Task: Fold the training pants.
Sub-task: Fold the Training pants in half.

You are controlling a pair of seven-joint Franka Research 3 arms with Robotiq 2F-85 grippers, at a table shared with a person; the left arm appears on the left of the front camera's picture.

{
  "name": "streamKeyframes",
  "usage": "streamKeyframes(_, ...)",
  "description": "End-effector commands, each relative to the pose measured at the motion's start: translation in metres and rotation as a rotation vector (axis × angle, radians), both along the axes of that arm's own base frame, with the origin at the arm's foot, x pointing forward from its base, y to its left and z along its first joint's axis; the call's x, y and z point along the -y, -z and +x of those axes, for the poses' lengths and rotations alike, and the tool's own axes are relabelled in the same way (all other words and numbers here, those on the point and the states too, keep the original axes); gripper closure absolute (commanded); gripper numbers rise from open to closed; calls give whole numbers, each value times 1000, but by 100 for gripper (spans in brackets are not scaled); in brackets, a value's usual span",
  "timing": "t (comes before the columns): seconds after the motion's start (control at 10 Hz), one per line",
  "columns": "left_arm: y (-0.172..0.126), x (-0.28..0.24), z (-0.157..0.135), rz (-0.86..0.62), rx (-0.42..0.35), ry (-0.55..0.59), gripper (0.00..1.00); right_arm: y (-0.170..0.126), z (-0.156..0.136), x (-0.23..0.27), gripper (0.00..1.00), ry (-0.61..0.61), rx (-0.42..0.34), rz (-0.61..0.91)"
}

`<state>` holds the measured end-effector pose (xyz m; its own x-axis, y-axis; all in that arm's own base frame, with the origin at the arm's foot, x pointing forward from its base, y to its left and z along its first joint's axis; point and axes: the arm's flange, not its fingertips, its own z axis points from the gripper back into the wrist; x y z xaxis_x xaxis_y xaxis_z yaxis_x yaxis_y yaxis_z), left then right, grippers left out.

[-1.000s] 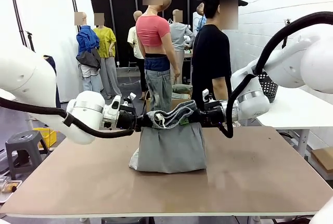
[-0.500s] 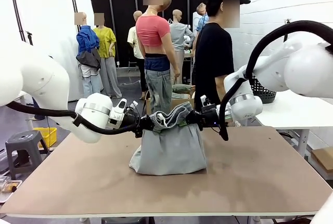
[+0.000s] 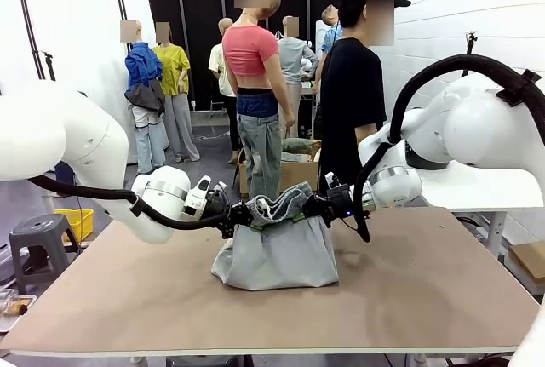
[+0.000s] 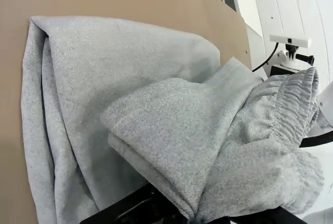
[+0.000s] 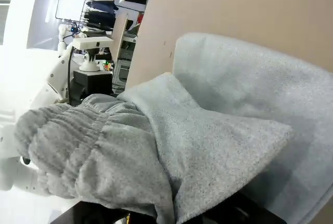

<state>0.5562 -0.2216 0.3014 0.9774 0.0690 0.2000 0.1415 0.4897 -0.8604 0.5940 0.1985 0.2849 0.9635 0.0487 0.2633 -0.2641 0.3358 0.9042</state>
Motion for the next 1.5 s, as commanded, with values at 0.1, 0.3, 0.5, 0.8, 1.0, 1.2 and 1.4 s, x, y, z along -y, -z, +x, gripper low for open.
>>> streamKeyframes(0.1, -4, 0, -3, 1, 4, 2, 100, -4, -4, 0, 100, 1, 3, 8)
streamKeyframes(0.3, -2, 5, 0, -6, 2, 9, 100, 0, -2, -5, 100, -10, -2, 5)
streamKeyframes(0.5, -5, 9, 11, 113, -108, -36, 100, 7, 15, -5, 100, 85, -94, 15)
streamKeyframes(0.8, -9, 11, 33, 151, -73, -99, 100, 10, 33, -3, 100, 143, -68, 8)
streamKeyframes(1.0, 1, 11, 41, 210, -135, -125, 100, 19, 42, -1, 100, 178, -97, -37)
streamKeyframes(1.2, 9, 6, 44, 222, -183, -161, 100, 24, 44, 3, 100, 202, -123, -78)
streamKeyframes(1.4, 12, 3, 44, 223, -196, -178, 100, 23, 45, 8, 100, 231, -121, -101)
